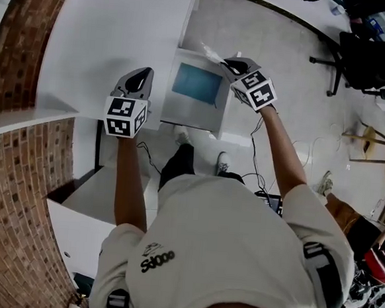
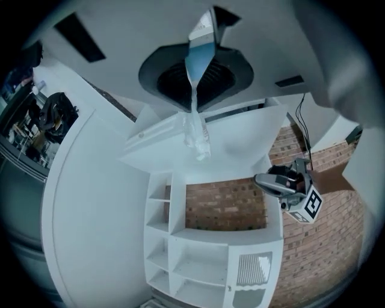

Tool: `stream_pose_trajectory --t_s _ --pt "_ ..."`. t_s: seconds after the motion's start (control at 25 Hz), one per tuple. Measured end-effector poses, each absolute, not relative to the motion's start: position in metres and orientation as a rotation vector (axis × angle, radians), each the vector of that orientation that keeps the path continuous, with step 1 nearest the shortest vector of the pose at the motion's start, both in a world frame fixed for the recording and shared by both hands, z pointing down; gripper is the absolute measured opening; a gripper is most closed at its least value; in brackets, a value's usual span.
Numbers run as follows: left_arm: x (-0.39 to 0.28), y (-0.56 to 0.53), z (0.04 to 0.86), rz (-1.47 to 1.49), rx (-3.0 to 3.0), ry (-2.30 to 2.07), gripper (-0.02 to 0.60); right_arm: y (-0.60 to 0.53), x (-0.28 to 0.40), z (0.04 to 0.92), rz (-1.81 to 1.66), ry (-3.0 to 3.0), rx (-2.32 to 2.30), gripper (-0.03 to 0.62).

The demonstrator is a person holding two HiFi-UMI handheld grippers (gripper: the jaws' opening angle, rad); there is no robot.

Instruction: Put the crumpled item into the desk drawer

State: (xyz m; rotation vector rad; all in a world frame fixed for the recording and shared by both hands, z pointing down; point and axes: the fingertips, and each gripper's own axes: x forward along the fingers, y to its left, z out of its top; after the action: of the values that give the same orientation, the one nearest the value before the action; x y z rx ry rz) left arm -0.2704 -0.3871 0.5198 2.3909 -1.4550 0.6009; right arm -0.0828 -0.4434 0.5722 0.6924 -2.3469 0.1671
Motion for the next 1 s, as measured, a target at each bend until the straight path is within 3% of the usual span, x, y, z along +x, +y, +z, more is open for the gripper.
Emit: stream_pose_trajectory --t_s 1.0 --pt "-0.311 -0.439 0.61 0.6 2.278 -1.288 0.018 -0.474 -0.132 0.795 0.517 -1.882 0.42 0.025"
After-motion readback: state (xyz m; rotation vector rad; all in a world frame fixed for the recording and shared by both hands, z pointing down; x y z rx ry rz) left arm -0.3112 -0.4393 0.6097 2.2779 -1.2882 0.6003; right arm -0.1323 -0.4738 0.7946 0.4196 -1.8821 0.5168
